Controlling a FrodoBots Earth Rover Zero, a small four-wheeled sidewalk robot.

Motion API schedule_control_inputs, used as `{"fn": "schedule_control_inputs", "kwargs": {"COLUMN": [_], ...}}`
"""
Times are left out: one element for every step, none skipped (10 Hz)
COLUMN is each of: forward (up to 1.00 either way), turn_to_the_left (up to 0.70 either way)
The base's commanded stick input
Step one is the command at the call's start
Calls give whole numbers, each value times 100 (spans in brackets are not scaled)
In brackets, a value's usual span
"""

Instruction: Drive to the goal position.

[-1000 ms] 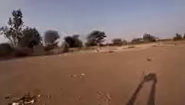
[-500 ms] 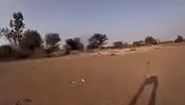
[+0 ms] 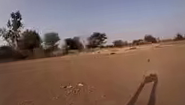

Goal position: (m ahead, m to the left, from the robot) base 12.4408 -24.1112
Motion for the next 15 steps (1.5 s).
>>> {"fn": "schedule_control_inputs", "kwargs": {"forward": [69,69,69,69,69,69,69,69,69,69,69,69,69,69,69], "turn_to_the_left": [-4,-19,-34,-35,-22,0,0,0,0,0,0,0,0,0,0]}}
